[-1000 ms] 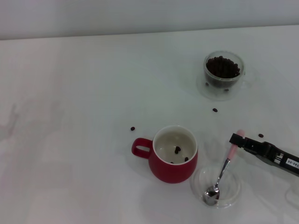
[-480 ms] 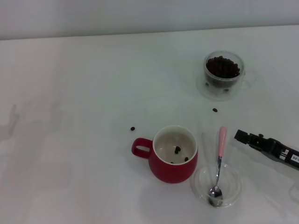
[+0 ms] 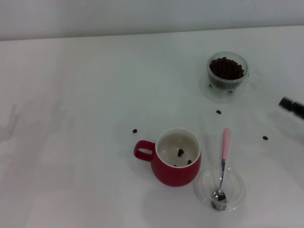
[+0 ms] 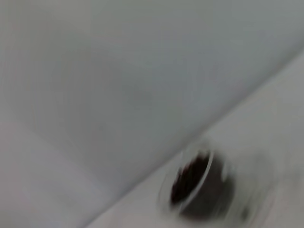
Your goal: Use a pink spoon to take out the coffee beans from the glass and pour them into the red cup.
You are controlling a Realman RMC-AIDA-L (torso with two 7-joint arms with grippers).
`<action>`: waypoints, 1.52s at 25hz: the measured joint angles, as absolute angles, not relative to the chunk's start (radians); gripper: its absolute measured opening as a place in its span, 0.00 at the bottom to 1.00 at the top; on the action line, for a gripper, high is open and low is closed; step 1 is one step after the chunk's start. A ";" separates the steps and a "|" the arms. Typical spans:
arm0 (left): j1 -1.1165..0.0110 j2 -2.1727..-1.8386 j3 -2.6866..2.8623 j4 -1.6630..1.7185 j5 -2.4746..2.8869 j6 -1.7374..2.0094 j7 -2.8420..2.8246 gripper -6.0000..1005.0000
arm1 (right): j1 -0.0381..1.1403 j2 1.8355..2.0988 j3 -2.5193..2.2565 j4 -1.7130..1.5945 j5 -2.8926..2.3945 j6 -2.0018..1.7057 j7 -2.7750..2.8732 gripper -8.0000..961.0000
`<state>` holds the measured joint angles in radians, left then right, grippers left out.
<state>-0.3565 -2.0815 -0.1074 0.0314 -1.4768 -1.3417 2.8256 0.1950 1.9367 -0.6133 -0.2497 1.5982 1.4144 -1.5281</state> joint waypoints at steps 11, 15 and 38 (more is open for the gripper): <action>-0.358 -2.078 -0.115 0.036 -1.487 -1.349 2.826 0.74 | 0.211 1.960 -0.329 -0.285 1.599 1.363 -1.783 0.27; -0.363 -2.077 -0.115 0.038 -1.507 -1.350 2.826 0.74 | 0.222 1.995 -0.208 -0.275 1.598 1.336 -1.946 0.27; -0.374 -2.083 -0.114 0.036 -1.524 -1.355 2.826 0.74 | 0.264 2.002 -0.090 -0.108 1.713 1.306 -2.347 0.27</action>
<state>-0.3735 -2.0829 -0.1144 0.0361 -1.5242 -1.3547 2.8256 0.2639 2.0017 -0.0898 -0.1075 1.7128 1.3059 -2.3474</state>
